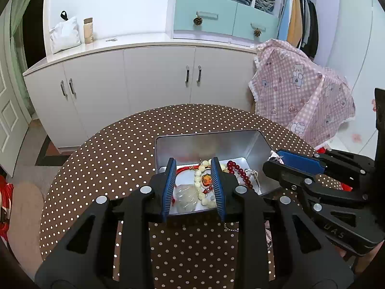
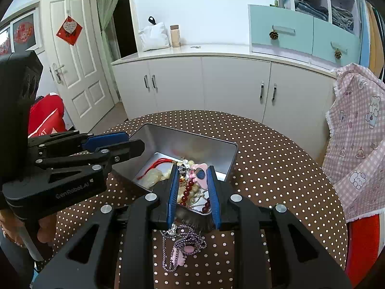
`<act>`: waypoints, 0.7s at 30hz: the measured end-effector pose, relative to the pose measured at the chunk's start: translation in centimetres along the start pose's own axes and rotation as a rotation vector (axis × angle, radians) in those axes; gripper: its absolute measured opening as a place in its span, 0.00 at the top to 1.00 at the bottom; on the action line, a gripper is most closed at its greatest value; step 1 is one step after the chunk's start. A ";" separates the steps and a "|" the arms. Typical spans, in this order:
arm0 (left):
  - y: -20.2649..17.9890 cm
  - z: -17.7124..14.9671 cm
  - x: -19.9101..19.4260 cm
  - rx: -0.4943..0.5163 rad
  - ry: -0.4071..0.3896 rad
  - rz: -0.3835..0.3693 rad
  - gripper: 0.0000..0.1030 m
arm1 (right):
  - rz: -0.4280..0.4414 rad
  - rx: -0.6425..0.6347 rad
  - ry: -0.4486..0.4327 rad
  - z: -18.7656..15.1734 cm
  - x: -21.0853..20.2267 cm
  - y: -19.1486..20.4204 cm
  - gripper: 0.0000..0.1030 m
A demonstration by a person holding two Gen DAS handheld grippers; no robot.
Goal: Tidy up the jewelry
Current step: 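Carry the jade pendant and pink charm into the box and open both grippers, then grasp the silver chain with the right gripper and lift it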
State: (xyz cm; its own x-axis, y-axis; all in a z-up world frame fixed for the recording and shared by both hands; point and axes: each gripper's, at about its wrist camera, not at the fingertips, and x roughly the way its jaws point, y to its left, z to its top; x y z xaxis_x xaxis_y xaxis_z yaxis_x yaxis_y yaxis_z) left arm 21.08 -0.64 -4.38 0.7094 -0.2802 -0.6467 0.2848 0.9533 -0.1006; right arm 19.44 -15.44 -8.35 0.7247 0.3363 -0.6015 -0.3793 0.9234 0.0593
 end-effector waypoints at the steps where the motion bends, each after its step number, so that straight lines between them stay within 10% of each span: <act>1: 0.1 0.0 -0.1 -0.002 -0.002 0.001 0.70 | 0.000 -0.001 -0.001 0.0 0.0 0.0 0.79; 5: 0.3 0.0 -1.1 -0.025 -0.045 0.023 0.33 | -0.001 0.002 -0.002 -0.1 -0.1 0.0 0.78; 21: -1.7 -2.8 -5.1 0.056 -0.057 0.043 0.33 | -0.024 0.022 -0.005 -3.6 -4.2 -1.9 0.66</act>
State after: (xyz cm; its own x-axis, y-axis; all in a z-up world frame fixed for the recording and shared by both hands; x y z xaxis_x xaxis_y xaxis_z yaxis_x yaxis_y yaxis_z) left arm 15.19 -0.47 -3.02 0.7570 -0.2467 -0.6050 0.2879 0.9572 -0.0301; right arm 15.03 -19.24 -8.77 0.7360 0.3150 -0.5993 -0.3492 0.9349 0.0626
